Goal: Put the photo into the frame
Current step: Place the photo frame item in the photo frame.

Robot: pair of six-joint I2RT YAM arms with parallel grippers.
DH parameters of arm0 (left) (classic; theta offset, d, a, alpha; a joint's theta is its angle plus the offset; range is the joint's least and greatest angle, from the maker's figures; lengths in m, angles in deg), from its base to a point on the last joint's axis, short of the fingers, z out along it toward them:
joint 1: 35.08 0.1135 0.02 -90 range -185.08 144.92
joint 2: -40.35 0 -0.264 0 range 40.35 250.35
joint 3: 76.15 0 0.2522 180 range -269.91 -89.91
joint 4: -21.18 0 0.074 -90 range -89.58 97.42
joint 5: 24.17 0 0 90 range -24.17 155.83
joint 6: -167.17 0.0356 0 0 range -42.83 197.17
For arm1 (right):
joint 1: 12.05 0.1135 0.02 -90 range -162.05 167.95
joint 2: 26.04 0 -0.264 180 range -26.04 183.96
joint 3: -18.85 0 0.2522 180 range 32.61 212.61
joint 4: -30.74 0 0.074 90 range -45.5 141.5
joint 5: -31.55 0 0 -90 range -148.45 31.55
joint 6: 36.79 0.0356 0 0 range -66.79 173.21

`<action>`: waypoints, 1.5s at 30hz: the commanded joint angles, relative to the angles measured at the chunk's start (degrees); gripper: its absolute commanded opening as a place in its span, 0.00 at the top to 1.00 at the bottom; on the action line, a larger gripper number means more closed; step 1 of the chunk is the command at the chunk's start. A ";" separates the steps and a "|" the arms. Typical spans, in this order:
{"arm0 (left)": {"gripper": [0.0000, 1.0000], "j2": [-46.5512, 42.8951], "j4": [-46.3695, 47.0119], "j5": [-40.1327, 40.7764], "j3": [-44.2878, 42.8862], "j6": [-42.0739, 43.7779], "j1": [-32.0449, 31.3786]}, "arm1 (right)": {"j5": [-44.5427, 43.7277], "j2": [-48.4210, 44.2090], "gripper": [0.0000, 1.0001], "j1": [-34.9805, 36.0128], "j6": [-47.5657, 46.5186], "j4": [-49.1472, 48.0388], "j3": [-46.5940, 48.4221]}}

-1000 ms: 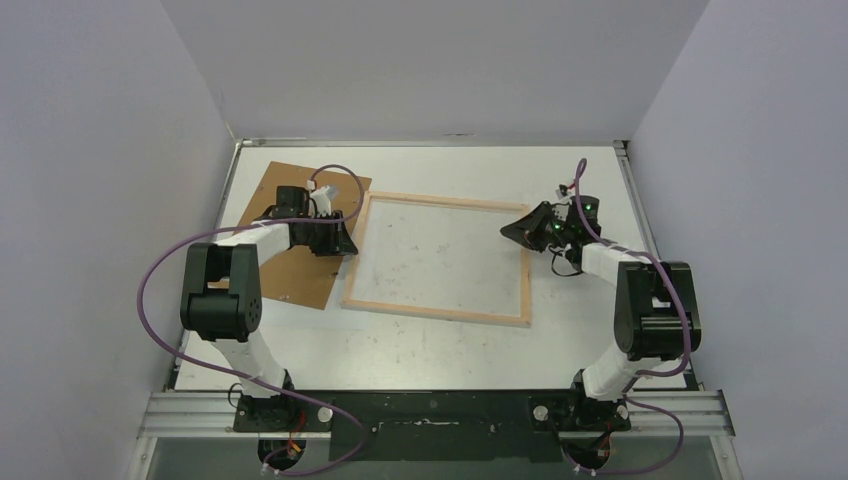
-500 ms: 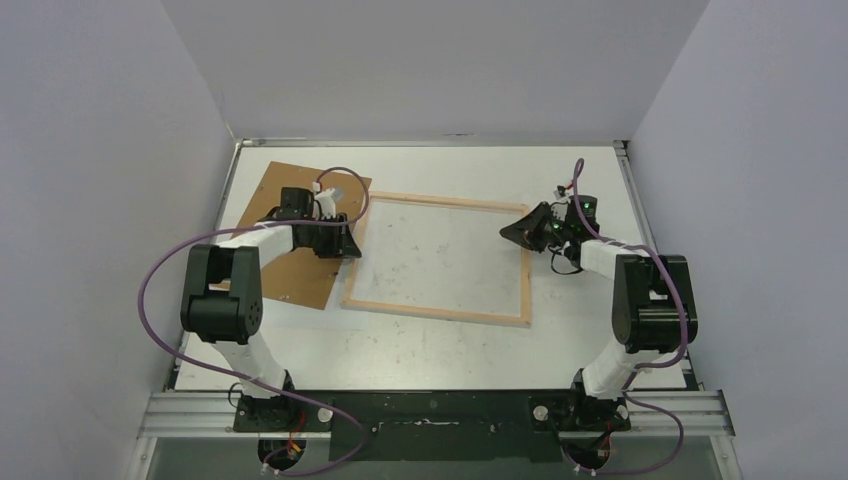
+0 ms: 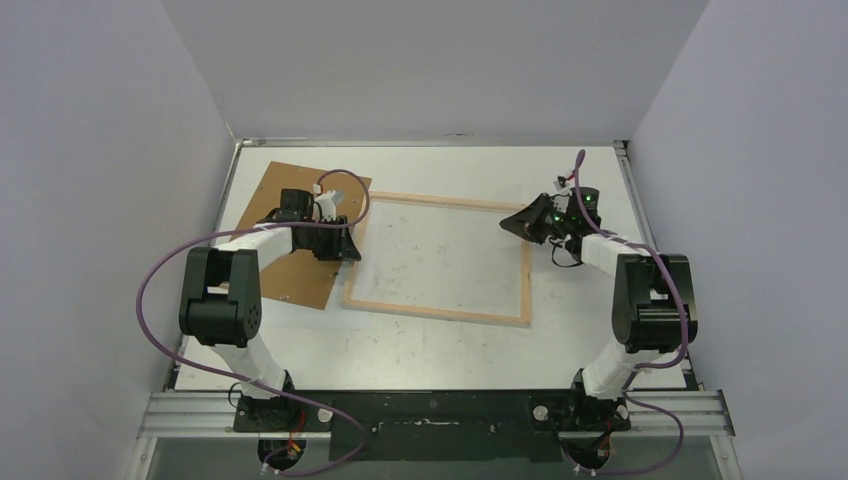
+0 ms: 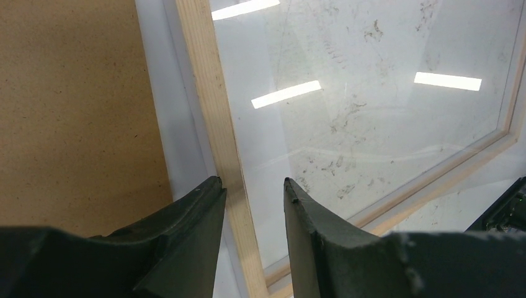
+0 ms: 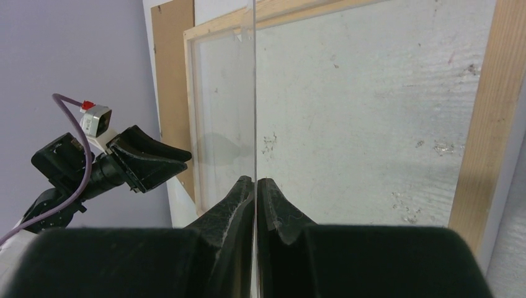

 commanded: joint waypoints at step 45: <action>0.54 -3.59 -6.42 -0.04 -4.79 2.44 1.25 | 3.12 3.60 0.95 0.12 -6.89 -0.28 5.60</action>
